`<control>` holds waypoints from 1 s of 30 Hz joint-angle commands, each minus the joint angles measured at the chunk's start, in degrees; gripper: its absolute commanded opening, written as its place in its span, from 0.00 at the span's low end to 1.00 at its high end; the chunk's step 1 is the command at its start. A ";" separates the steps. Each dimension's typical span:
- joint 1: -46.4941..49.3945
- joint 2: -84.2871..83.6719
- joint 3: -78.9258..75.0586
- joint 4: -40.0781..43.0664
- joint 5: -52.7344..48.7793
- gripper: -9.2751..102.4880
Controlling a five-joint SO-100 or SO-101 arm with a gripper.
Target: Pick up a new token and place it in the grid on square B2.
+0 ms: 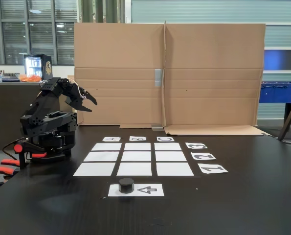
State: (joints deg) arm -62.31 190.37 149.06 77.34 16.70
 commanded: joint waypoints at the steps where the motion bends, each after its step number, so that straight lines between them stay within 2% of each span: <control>1: 4.22 -0.79 -5.36 0.44 2.20 0.22; 13: 5.80 -2.55 -6.06 -0.44 1.93 0.22; 30: 23.99 -20.48 -14.33 -5.54 0.53 0.22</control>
State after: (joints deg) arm -41.84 173.41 138.69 72.77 17.67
